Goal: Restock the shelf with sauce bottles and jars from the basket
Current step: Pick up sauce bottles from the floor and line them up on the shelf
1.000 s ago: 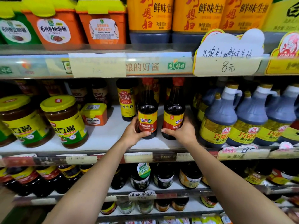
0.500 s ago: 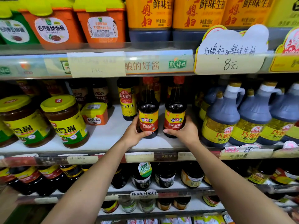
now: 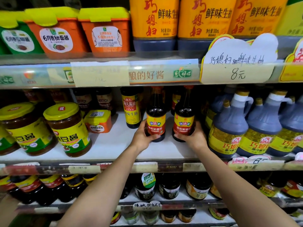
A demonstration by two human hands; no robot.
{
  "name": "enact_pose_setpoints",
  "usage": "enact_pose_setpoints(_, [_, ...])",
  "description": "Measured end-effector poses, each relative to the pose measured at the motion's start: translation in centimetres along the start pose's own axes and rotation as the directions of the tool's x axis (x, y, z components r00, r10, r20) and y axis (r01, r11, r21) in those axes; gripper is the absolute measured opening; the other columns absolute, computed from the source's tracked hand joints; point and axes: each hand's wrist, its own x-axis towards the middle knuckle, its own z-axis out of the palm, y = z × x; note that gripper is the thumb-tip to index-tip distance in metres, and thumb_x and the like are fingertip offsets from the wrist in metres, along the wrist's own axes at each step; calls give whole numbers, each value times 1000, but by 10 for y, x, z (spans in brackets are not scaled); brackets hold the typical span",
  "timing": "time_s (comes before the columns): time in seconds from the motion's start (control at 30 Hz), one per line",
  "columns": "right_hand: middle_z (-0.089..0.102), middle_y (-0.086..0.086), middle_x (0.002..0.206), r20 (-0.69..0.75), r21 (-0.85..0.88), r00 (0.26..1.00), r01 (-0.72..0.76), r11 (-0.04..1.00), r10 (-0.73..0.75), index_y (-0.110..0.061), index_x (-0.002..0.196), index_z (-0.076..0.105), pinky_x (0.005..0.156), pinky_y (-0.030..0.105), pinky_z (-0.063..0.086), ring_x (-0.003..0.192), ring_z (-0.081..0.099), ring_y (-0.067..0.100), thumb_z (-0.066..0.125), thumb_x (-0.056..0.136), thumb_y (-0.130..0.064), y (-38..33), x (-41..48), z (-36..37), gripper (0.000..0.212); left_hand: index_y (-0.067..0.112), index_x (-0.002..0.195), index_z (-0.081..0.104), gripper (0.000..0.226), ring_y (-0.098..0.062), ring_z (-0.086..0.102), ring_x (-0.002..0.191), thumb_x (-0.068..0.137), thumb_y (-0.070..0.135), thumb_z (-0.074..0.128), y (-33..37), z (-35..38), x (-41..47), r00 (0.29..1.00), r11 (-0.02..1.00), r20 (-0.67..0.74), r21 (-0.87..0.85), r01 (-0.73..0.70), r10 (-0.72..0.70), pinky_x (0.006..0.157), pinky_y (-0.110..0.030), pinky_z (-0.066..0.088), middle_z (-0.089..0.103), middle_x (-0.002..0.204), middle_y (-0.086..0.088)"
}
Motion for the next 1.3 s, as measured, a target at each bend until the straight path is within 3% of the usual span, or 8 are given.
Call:
enact_pose_setpoints(0.27, [47,12,137,-42,69,999,-12,998,15,-9,135,31,98,35,35,126,44,29,81,65,-11,7,24,3,87,9,128,35,64,-18,49,111,75,1,69,-2,22,26,997,999,-78,-34,-16,14,92,-29,40,52,128,-9])
enact_pose_setpoints(0.4, [46,13,139,-92,54,994,-55,997,60,-10,136,30,100,38,36,126,44,30,81,65,-12,10,37,7,87,10,131,36,65,-14,48,110,76,2,69,-5,21,37,996,999,-83,-13,-43,41,93,-28,39,52,128,-7])
enact_pose_setpoints(0.7, [53,12,132,-94,19,996,-2,1000,3,-11,129,41,100,46,42,119,51,28,81,65,-17,12,50,12,76,14,130,39,64,-14,52,107,75,10,72,-15,26,53,984,993,-138,66,-103,111,92,-29,42,56,122,-2])
enact_pose_setpoints(1.3, [56,10,129,-128,-29,991,29,999,-32,-15,129,42,90,32,41,116,53,27,81,66,-27,16,54,17,74,18,131,38,66,-16,52,106,74,11,72,-22,31,61,976,992,-178,49,-116,123,92,-32,43,55,113,6])
